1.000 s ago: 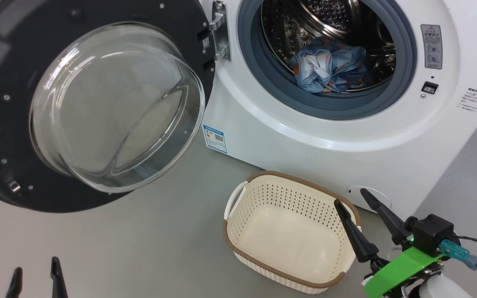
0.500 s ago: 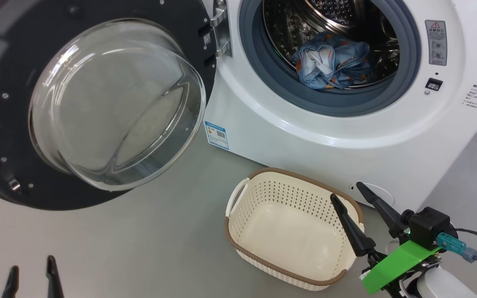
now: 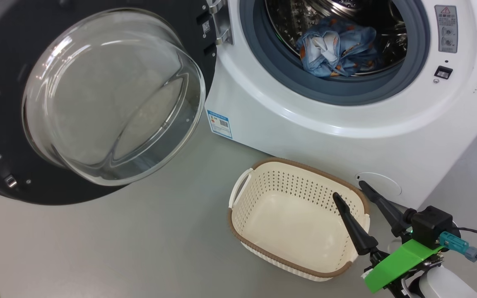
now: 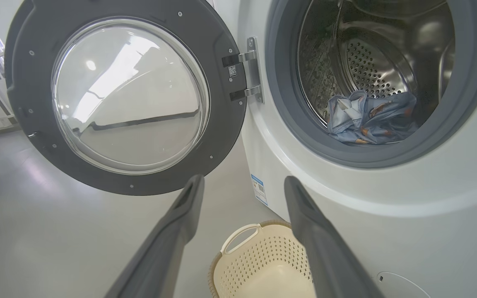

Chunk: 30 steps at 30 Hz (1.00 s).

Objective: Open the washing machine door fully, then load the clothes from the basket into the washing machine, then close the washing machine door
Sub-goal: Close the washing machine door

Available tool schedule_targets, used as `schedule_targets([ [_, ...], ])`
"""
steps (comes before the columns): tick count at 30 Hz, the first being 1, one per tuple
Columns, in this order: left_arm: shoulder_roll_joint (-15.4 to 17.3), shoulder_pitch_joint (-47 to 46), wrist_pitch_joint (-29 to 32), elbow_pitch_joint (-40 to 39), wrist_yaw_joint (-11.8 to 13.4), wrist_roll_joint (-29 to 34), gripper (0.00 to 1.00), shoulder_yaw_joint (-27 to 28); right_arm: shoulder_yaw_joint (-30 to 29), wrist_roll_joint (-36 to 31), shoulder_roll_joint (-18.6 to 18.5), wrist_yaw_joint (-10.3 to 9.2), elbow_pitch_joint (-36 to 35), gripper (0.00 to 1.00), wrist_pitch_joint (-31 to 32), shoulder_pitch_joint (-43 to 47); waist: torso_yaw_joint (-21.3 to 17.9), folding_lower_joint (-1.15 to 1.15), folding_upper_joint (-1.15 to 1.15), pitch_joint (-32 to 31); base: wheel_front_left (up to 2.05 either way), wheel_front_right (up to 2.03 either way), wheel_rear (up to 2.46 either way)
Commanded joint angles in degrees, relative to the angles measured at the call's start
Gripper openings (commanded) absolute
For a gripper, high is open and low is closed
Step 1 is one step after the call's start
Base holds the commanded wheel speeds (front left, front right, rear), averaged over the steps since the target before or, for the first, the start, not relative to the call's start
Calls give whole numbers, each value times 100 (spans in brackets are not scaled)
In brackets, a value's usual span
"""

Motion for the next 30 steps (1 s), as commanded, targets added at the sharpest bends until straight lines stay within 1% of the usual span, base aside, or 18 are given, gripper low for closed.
schedule_targets([
  [1,343,-302,-37,-146,-23,-270,0,185,35,-5,-75,42,-122,100,-47,-167,8,0,0,41,0,0,0],
  [3,731,-568,-37,-57,-25,-958,0,90,29,-17,-76,42,-122,100,-47,-181,13,0,0,87,0,0,0],
  [8,2025,-1219,95,520,-27,-2615,0,-201,16,-50,-70,42,-126,100,-47,-225,16,0,0,210,0,0,0],
  [10,2412,-1510,205,790,-27,-3233,0,-318,9,-63,-83,42,-128,100,-47,-250,19,0,0,271,0,0,0],
  [11,2769,-1781,375,1049,-27,-3775,0,-477,6,-70,-104,42,-129,100,-47,-276,21,0,0,332,0,0,0],
  [15,3297,-2275,776,1563,-28,-4645,0,-823,7,-87,-162,42,-128,100,-47,-343,24,0,0,441,0,0,0],
  [18,3561,-2600,1124,1950,-28,-5138,0,-1075,23,-103,-201,42,-122,100,-47,-402,27,0,0,521,0,0,0],
  [21,3722,-2875,1483,2318,-28,-5525,0,-1283,50,-113,-236,42,-111,100,-47,-457,29,0,0,586,0,0,0],
  [25,3890,-3165,1908,2787,-28,-5938,0,-1431,107,-114,-293,42,-108,100,-47,-526,-5,0,0,677,0,0,0],
  [30,4010,-3424,2351,3177,-28,-6238,0,-1611,174,-107,-383,42,-89,100,-47,-610,-41,0,0,805,0,0,0],
])
